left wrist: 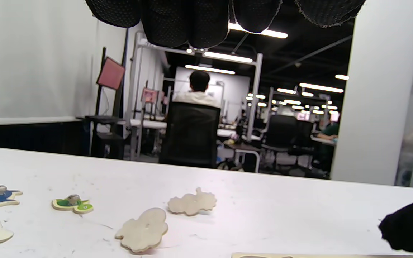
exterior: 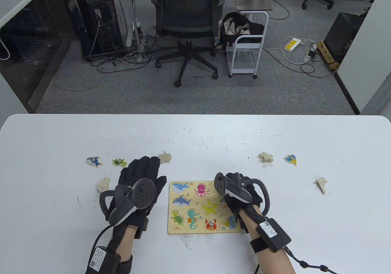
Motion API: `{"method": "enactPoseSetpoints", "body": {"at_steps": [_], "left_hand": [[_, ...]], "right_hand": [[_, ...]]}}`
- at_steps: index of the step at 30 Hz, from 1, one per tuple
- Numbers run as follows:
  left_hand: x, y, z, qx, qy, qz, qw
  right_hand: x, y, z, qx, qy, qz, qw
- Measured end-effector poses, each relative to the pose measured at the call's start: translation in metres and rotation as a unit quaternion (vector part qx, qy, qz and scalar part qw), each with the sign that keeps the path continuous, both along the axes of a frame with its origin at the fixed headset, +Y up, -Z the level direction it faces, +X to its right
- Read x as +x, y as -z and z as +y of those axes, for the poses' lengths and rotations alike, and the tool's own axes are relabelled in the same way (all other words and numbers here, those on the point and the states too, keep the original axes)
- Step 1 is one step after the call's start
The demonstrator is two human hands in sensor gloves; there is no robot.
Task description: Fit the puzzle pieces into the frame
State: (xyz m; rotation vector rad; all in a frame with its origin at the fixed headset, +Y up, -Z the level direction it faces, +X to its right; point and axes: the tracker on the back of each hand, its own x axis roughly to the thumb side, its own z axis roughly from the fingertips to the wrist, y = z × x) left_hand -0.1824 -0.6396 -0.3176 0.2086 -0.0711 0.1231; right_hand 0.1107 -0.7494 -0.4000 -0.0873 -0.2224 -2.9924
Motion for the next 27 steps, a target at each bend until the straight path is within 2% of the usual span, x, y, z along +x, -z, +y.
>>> {"method": "enactPoseSetpoints", "body": {"at_steps": [8,13,20,27], "left_hand": [[-0.005,0.0,0.001,-0.001,-0.003,0.008,1.0],[-0.008,-0.001,0.002,0.0,-0.003,0.014,1.0],[-0.01,-0.001,0.003,0.001,0.003,0.022,1.0],[-0.015,0.001,0.001,-0.008,0.0,0.027,1.0]], "right_hand": [[0.056,0.022,0.051,-0.013,0.122,-0.103,0.987],[0.088,0.047,0.064,-0.01,0.107,-0.17,0.98],[0.104,0.082,0.051,-0.036,0.08,-0.233,0.968],[0.106,0.102,0.017,-0.07,0.066,-0.27,0.958]]}}
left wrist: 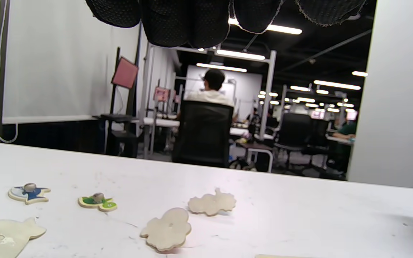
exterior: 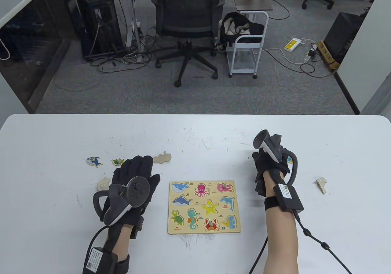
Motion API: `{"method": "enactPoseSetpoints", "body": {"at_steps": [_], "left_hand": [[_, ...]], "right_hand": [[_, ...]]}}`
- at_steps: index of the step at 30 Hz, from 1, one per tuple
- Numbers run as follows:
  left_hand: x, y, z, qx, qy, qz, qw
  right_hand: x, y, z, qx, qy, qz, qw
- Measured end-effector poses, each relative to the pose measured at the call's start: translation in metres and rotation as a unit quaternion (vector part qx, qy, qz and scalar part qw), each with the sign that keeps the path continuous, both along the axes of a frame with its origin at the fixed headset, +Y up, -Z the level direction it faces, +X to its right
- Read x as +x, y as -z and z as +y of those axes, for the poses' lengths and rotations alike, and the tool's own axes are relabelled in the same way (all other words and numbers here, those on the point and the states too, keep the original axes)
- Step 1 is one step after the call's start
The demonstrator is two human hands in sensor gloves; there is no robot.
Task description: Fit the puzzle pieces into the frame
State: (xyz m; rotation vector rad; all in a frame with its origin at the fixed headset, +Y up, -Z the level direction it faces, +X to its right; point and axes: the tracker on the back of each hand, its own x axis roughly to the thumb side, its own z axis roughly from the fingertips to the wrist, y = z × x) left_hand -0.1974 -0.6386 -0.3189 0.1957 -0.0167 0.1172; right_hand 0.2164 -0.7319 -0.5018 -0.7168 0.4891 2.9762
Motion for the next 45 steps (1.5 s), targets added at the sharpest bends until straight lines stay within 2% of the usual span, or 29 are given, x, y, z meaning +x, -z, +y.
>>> {"method": "enactPoseSetpoints", "body": {"at_steps": [7,13,20,25,30,33,38,43,45], "left_hand": [[0.001,0.0,-0.001,0.0,-0.001,-0.004,1.0],[0.001,0.001,-0.002,-0.005,0.0,-0.003,1.0],[0.004,0.002,-0.004,-0.011,0.008,-0.002,1.0],[0.005,0.002,-0.004,-0.012,0.007,-0.004,1.0],[0.008,0.001,-0.004,-0.012,0.013,-0.008,1.0],[0.01,0.0,-0.003,-0.011,0.011,-0.014,1.0],[0.003,-0.002,0.003,-0.003,-0.025,-0.024,0.999],[0.005,-0.004,0.005,-0.005,-0.054,-0.047,0.997],[0.01,-0.006,0.005,-0.009,-0.068,-0.064,0.996]], "right_hand": [[0.004,0.005,-0.025,-0.019,-0.005,-0.025,0.999],[0.0,0.006,-0.037,-0.011,-0.023,-0.039,0.999],[-0.006,0.002,-0.034,0.007,-0.069,-0.054,0.996],[-0.009,-0.003,-0.027,0.007,-0.1,-0.034,0.994],[-0.017,-0.016,-0.005,0.032,-0.096,0.007,0.995],[-0.023,-0.027,0.014,0.062,-0.042,0.057,0.996],[-0.041,-0.054,0.046,0.107,0.047,0.129,0.985],[-0.065,-0.089,0.074,0.131,0.144,0.198,0.961],[-0.076,-0.105,0.085,0.138,0.186,0.235,0.944]]}}
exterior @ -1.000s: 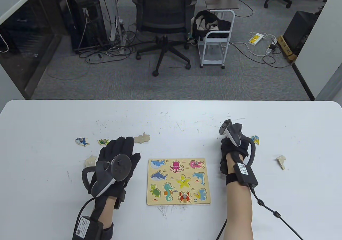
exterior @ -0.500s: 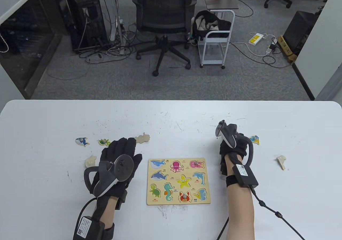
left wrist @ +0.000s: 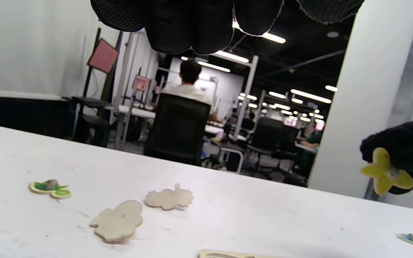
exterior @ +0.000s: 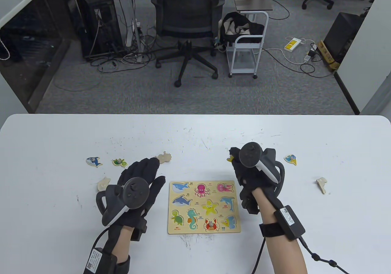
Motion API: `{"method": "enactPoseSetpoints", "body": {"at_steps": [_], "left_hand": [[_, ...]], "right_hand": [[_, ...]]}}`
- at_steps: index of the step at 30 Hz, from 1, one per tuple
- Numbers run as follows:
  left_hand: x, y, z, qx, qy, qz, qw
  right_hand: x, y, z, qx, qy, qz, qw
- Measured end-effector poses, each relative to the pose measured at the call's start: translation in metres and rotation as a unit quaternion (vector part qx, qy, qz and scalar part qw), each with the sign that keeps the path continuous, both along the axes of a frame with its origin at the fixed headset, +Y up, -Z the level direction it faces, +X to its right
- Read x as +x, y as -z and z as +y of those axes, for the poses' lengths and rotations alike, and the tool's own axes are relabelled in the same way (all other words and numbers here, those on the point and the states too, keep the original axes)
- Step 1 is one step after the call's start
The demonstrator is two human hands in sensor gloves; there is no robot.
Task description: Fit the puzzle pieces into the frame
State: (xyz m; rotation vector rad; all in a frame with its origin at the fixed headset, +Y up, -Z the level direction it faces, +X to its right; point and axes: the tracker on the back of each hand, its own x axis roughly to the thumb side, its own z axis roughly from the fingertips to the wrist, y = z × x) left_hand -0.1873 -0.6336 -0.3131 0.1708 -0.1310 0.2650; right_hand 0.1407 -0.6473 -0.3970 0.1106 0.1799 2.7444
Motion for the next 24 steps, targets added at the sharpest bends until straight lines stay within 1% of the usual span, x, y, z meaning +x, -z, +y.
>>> {"method": "enactPoseSetpoints", "body": {"at_steps": [5,8,10,13,15,17,19,24], "left_hand": [[0.015,-0.005,0.001,-0.012,-0.034,-0.05,0.998],[0.025,-0.009,0.001,-0.029,-0.048,-0.088,0.995],[0.03,-0.011,0.0,-0.036,-0.052,-0.104,0.993],[0.037,-0.015,-0.001,-0.044,-0.05,-0.123,0.99],[0.041,-0.016,-0.002,-0.05,-0.046,-0.132,0.989],[0.046,-0.017,-0.004,-0.06,-0.039,-0.139,0.988],[0.049,-0.017,-0.006,-0.06,-0.036,-0.137,0.988],[0.056,-0.014,-0.012,-0.078,-0.049,-0.133,0.987]], "right_hand": [[-0.029,-0.033,0.01,-0.013,0.069,0.094,0.993],[-0.044,-0.053,0.011,0.006,0.089,0.125,0.988],[-0.051,-0.062,0.01,0.001,0.09,0.146,0.985],[-0.059,-0.074,0.007,0.006,0.107,0.156,0.982],[-0.062,-0.078,0.006,0.02,0.111,0.155,0.982],[-0.064,-0.083,0.009,0.035,0.08,0.143,0.986],[-0.064,-0.087,0.009,0.06,0.075,0.134,0.986],[-0.069,-0.095,0.01,0.086,0.062,0.141,0.984]]}}
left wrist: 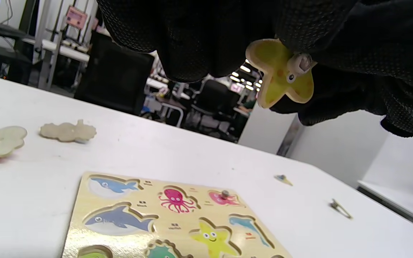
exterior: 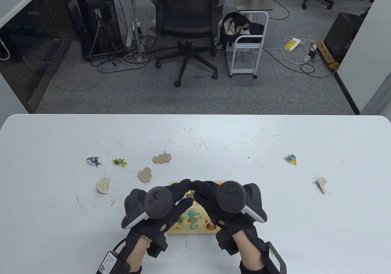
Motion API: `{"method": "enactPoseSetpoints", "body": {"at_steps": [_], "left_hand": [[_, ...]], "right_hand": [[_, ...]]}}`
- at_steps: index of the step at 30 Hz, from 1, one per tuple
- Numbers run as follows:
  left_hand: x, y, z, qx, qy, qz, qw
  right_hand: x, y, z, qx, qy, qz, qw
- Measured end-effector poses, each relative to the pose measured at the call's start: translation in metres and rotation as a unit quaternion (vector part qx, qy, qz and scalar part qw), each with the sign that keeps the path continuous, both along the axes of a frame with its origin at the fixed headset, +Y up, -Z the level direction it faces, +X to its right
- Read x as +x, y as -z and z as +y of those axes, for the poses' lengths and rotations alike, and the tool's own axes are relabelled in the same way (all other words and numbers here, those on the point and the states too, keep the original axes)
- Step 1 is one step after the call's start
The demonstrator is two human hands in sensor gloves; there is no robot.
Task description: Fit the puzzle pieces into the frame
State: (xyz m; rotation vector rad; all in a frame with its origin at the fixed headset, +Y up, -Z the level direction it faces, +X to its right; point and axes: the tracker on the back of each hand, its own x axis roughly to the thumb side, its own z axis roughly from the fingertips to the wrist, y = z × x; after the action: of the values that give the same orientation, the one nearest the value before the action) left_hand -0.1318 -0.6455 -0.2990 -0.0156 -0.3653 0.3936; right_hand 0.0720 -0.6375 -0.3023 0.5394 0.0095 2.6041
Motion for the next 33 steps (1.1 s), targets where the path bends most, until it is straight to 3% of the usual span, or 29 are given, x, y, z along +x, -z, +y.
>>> {"method": "enactPoseSetpoints", "body": {"at_steps": [6,12,25,28,33], "left_hand": [[0.001,0.002,-0.005,-0.015,-0.035,-0.001,0.999],[0.006,0.004,-0.011,-0.002,-0.016,0.014,1.0],[-0.01,0.008,-0.006,0.022,-0.051,0.028,0.998],[-0.018,0.011,-0.006,0.013,-0.106,0.038,0.994],[-0.031,0.013,-0.006,0.033,-0.194,0.071,0.978]], "right_hand": [[-0.012,-0.009,0.001,0.049,-0.056,-0.021,0.997],[-0.018,-0.008,-0.003,0.05,-0.097,-0.025,0.994],[0.014,0.002,0.002,0.019,0.038,-0.043,0.998],[0.021,-0.003,0.008,0.046,0.101,-0.052,0.992],[0.013,-0.016,0.014,0.099,0.102,-0.047,0.989]]}}
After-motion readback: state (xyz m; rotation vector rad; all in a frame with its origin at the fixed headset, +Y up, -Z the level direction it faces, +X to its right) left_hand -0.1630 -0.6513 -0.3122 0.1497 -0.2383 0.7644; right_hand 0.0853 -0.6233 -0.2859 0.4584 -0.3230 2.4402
